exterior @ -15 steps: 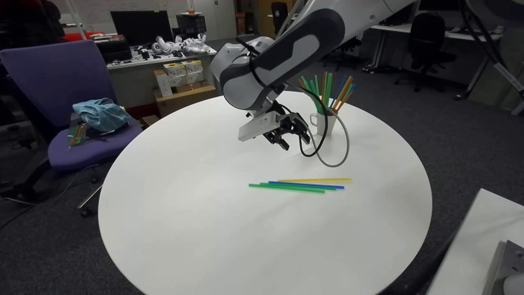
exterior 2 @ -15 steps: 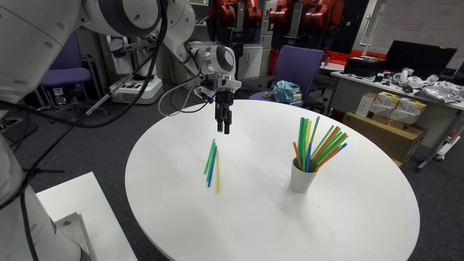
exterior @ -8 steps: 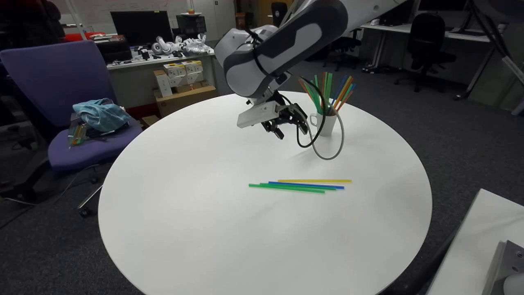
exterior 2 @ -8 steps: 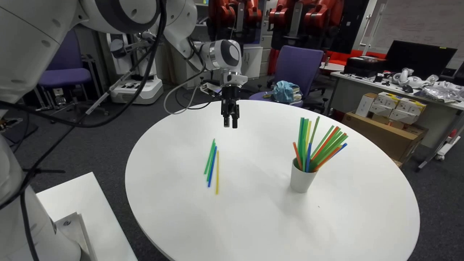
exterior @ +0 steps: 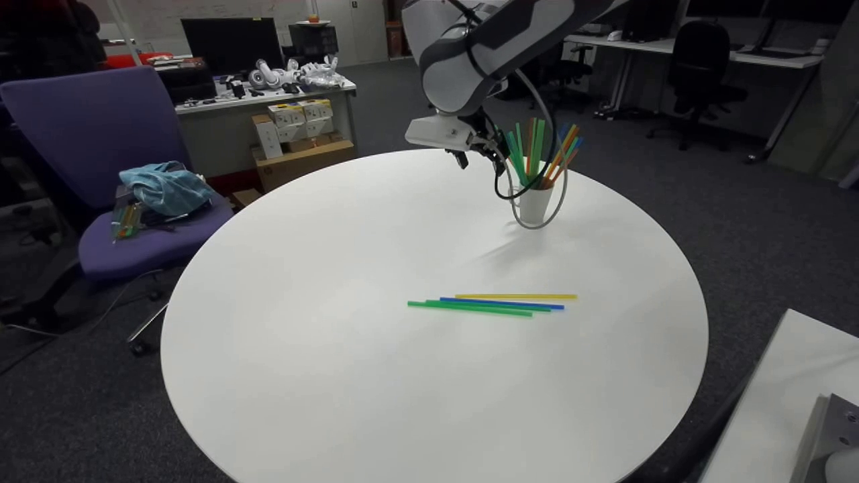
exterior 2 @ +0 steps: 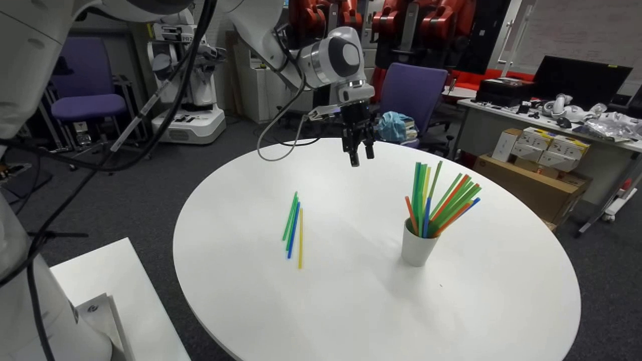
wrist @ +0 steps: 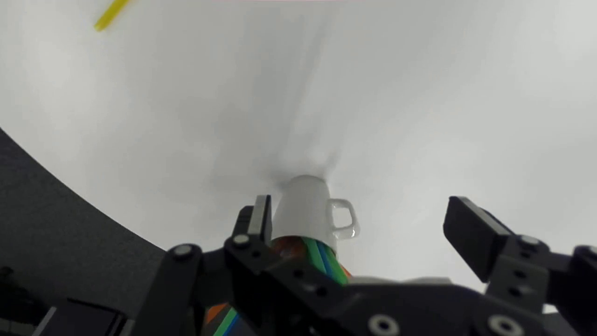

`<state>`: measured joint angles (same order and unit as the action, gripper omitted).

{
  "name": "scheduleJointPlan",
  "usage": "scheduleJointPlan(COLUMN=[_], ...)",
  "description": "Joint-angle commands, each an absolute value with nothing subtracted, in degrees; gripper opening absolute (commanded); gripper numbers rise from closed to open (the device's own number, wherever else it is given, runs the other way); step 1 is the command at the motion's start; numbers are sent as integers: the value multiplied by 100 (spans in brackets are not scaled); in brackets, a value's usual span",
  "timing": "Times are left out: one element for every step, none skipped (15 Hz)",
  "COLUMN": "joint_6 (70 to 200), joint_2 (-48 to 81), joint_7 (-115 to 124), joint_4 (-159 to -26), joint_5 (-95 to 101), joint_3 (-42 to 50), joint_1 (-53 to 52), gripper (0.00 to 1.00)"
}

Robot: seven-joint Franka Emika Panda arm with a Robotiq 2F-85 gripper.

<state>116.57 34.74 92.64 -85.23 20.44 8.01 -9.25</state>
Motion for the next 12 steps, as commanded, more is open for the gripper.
scheduleJointPlan(joint_6=[12584,12841,13125,13429,13659,13835,13990,14073,14164,14215,14260,14269], joint_2=[2779,2698,2599,2516,2429,2350,2263,2148,2037,1911,1763,1651], joint_7=[9779,9895,9992,10143,10227,10303,10338,10357,10335,10307,10271,10269], joint_4=[-9476,-9642,-9814,-9982,-10141,-10280,-10430,-10587,-10726,-10870,-11016,-11119], joint_5=[1795,1710,1636,1618,1654,1703,1750,1811,1822,1852,1859,1895], joint_3=[920,954,987,1042,1111,1179,1236,1305,1347,1394,1426,1467], joint_1=[-645,-568,-494,-455,-435,-431,-419,-432,-421,-418,-397,-390], gripper=[100,100,100,100,100,100,100,100,100,100,100,100])
